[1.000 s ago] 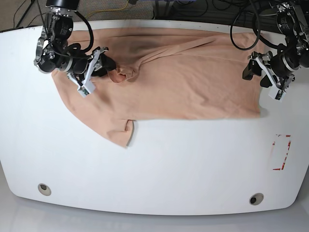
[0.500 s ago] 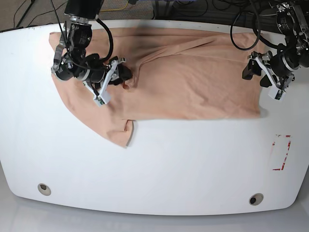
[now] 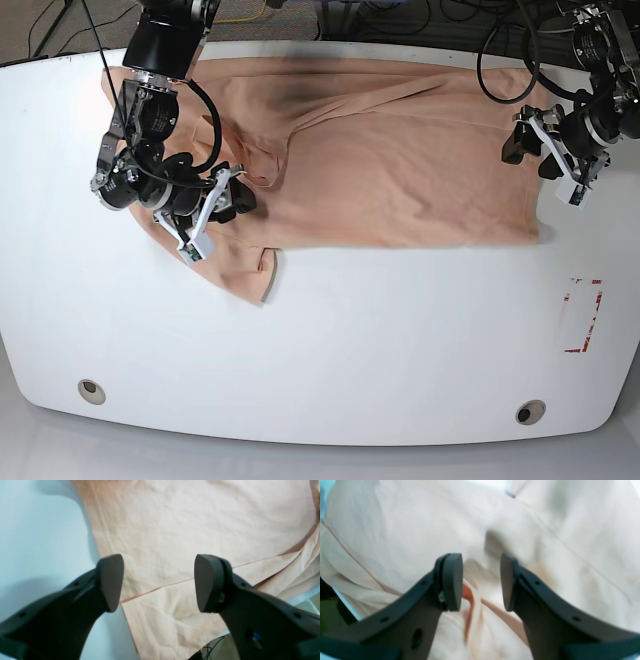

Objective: Layout the t-shirt on the table in an organized manner, then fold the t-shirt properly

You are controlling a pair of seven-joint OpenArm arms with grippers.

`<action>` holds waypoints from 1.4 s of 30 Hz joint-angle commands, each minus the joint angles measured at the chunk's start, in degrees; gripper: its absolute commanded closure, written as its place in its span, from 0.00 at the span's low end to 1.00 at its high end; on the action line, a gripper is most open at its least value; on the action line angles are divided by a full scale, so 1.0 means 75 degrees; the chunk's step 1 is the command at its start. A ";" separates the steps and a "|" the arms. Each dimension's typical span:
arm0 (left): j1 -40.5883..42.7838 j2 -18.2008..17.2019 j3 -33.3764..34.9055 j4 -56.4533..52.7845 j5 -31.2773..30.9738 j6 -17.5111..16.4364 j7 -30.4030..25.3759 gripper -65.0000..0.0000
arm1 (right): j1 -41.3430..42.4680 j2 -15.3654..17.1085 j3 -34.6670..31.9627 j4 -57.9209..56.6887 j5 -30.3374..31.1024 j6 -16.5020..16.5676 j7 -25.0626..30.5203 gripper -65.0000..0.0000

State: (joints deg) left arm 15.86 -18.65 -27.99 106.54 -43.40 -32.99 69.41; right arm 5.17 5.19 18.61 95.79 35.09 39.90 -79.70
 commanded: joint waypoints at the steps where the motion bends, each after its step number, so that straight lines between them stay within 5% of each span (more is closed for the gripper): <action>1: -0.0045 -0.0121 -0.0060 0.0124 -0.0139 -0.0002 -0.0141 0.38 | -0.0191 0.0345 0.0045 0.0386 0.0379 0.0013 -0.0040 0.64; 16: -0.0045 -0.0109 -0.0060 0.0124 -0.0116 -0.0002 -0.0141 0.38 | -0.2653 0.0767 0.0045 0.1499 0.2020 0.0013 -0.0040 0.64; 32: -0.0045 -0.0109 -0.0037 0.0124 -0.0104 -0.0002 -0.0141 0.38 | -0.3403 0.1177 0.0068 0.1312 0.1715 0.0013 0.0376 0.64; 42: -0.0045 -0.0109 -0.0025 0.0124 -0.0104 -0.0002 -0.0141 0.38 | -0.3426 0.1177 0.0877 0.2085 0.1680 0.0013 0.0376 0.60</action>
State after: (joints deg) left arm 15.86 -18.61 -27.97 106.54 -43.38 -32.99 69.38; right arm -20.82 13.32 24.49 109.32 46.57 39.90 -77.80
